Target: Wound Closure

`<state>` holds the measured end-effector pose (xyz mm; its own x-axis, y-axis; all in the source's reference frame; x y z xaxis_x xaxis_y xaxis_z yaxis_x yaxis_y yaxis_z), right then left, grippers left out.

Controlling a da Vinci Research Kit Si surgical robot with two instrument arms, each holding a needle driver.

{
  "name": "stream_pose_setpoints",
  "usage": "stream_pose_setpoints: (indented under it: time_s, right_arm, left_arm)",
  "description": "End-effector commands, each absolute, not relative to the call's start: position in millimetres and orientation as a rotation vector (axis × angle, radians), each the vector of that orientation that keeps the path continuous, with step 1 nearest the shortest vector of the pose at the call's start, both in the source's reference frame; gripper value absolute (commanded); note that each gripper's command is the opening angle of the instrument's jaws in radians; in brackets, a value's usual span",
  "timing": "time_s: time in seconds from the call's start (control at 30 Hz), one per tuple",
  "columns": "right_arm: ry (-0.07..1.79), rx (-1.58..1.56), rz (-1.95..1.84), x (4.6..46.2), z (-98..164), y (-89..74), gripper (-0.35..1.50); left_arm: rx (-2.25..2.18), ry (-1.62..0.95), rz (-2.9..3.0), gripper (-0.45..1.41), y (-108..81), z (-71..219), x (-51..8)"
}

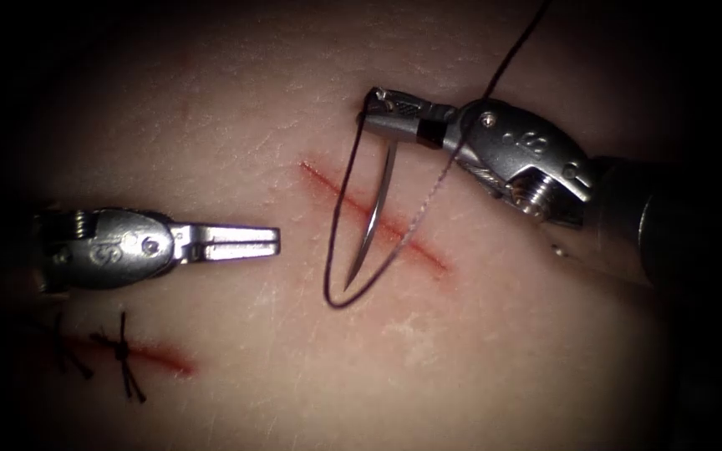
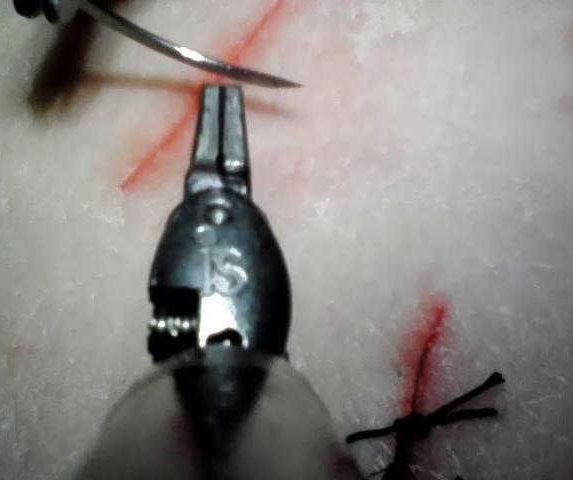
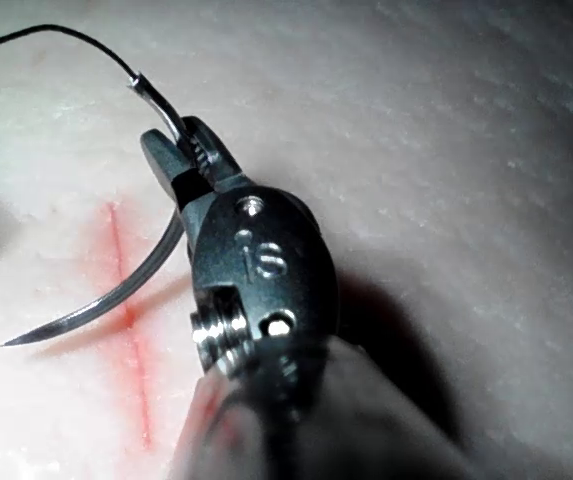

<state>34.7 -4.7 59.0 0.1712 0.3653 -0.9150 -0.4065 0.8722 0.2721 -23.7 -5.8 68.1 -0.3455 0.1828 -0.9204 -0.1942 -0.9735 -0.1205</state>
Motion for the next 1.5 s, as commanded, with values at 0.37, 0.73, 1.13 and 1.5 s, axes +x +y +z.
stream_pose_setpoints:
  time_s: [0.37, 0.73, 1.13, 1.5]
  right_arm:
    - [1.236, -0.234, 0.363, 35.1, 59.3, -3.3, -0.35]
    - [1.209, -0.377, 0.203, 36.4, 59.2, -2.7, -0.35]
    - [1.185, -0.478, 0.045, 37.8, 59.4, -2.7, -0.35]
    - [1.148, -0.527, -0.044, 38.9, 59.8, -3.5, -0.35]
  left_arm:
    - [-1.460, 0.020, 2.461, -0.33, -6.1, 71.5, -24.2]
    - [-1.336, -0.020, 2.540, -0.37, -6.4, 73.6, -25.1]
    - [-1.270, -0.072, 2.585, -0.33, -6.7, 75.8, -26.2]
    - [-1.251, -0.087, 2.574, -0.30, -6.2, 76.4, -26.6]
